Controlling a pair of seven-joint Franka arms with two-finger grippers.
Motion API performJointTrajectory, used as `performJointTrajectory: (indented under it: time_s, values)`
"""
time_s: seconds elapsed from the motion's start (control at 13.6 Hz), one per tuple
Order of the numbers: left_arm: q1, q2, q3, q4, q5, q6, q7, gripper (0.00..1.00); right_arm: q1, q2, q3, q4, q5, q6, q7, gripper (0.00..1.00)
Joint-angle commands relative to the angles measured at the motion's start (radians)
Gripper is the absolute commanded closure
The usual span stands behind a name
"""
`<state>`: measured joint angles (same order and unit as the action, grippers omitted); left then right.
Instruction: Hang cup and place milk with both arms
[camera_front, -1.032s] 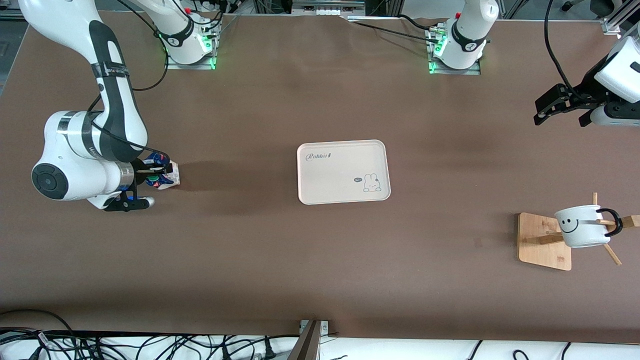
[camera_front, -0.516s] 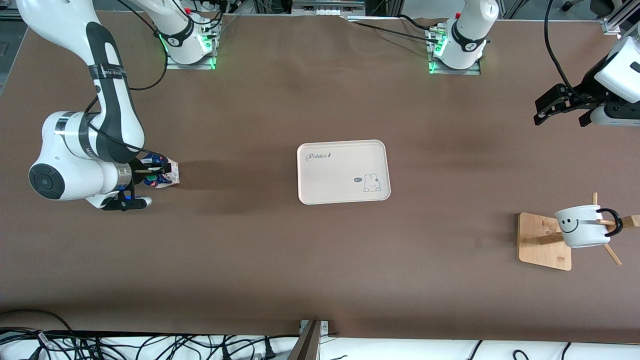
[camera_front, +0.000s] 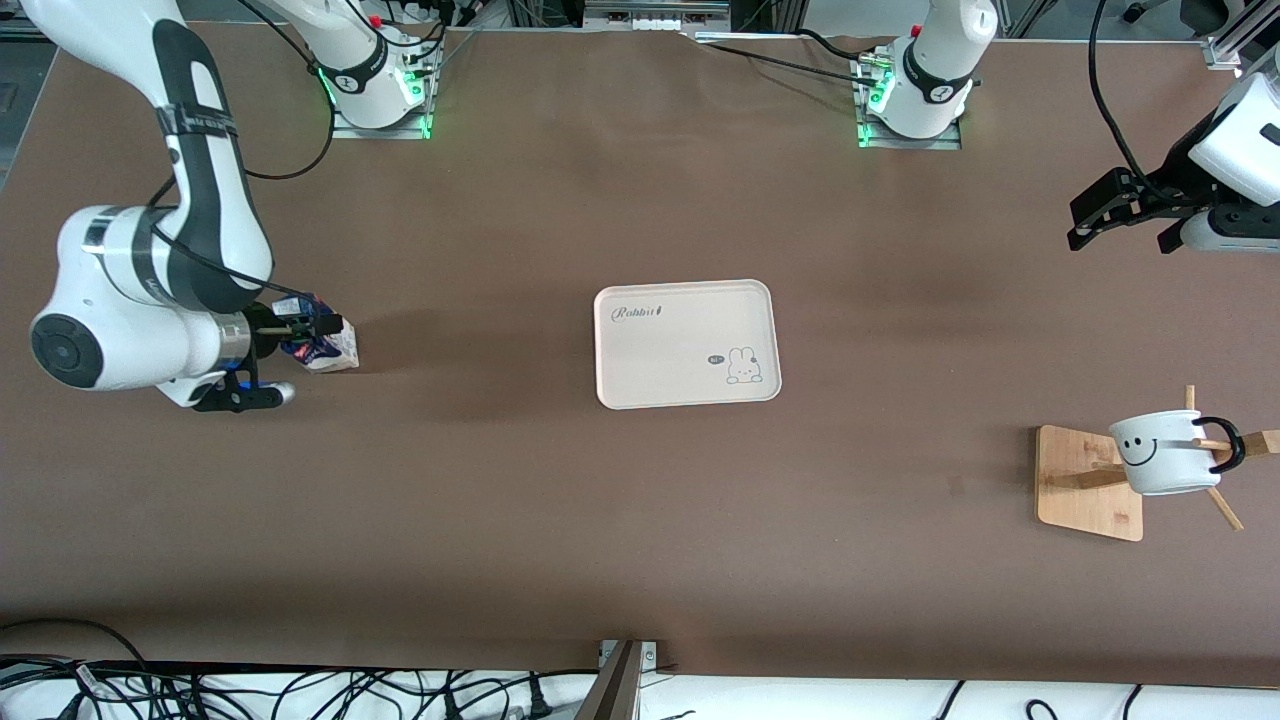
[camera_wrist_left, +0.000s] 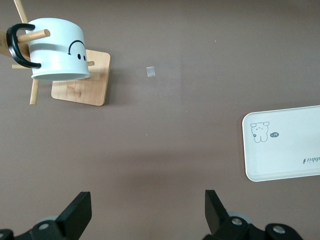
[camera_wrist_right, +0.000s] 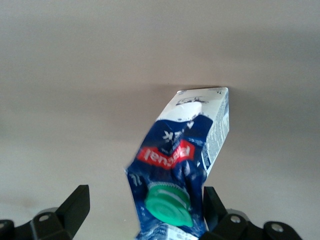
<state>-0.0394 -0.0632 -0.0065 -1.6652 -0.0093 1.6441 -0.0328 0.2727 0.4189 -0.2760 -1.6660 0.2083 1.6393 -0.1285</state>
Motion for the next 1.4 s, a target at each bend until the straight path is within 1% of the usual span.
performJointTrajectory:
  time_s: [0.0, 0.29, 0.66, 0.81, 1.03, 1.11, 1.18, 1.33]
  values:
    - [-0.004, 0.014, 0.000, 0.033, 0.011, -0.024, 0.005, 0.00, -0.012, -0.032, -0.025, -0.008, 0.020, -0.030, -0.068, 0.00]
    - [-0.004, 0.014, 0.000, 0.033, 0.011, -0.024, 0.007, 0.00, -0.012, -0.046, -0.046, 0.049, 0.019, -0.116, -0.091, 0.00]
    - [-0.004, 0.014, 0.000, 0.033, 0.011, -0.024, 0.007, 0.00, -0.010, -0.075, -0.063, 0.175, 0.006, -0.257, -0.091, 0.00]
    - [-0.004, 0.014, 0.000, 0.033, 0.011, -0.024, 0.007, 0.00, -0.010, -0.113, -0.060, 0.183, -0.003, -0.259, -0.091, 0.00]
    - [-0.004, 0.014, 0.000, 0.033, 0.011, -0.024, 0.007, 0.00, -0.007, -0.166, -0.055, 0.187, -0.052, -0.248, -0.094, 0.00]
    - [-0.004, 0.014, 0.000, 0.033, 0.011, -0.024, 0.007, 0.00, -0.003, -0.190, -0.049, 0.210, -0.082, -0.242, -0.102, 0.00]
    - [-0.002, 0.014, 0.000, 0.033, 0.011, -0.024, 0.007, 0.00, 0.000, -0.195, -0.045, 0.260, -0.122, -0.248, -0.112, 0.00]
    - [-0.002, 0.014, 0.002, 0.032, 0.011, -0.024, 0.007, 0.00, 0.008, -0.195, -0.046, 0.319, -0.138, -0.253, -0.161, 0.00]
